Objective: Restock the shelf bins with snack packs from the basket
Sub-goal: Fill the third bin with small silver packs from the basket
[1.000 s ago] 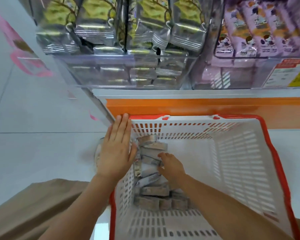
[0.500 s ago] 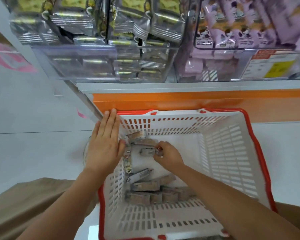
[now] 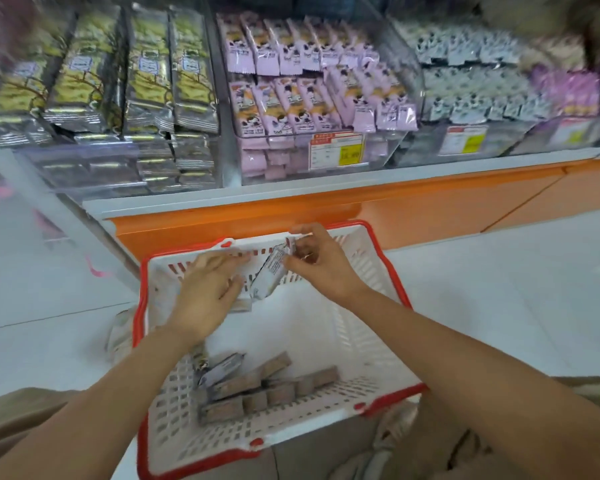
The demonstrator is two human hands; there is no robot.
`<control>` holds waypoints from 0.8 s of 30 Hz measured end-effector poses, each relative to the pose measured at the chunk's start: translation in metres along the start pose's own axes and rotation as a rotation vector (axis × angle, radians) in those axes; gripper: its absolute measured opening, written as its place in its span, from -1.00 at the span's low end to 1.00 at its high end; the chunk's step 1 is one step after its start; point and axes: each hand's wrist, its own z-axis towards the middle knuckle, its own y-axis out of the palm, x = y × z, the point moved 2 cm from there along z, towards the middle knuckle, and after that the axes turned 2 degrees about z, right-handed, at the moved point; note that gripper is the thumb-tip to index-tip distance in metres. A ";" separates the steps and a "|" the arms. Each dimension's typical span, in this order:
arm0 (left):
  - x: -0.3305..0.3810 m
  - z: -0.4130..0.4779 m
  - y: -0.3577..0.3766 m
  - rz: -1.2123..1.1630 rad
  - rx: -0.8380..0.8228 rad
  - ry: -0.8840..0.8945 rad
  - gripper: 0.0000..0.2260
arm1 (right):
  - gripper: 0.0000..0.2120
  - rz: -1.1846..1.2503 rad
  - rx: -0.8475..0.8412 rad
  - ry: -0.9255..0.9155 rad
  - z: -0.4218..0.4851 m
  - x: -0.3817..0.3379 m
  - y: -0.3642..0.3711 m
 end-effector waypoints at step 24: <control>0.206 0.073 -0.059 -0.406 0.296 0.126 -0.71 | -0.73 -0.054 0.382 -0.363 -0.061 -0.099 -0.152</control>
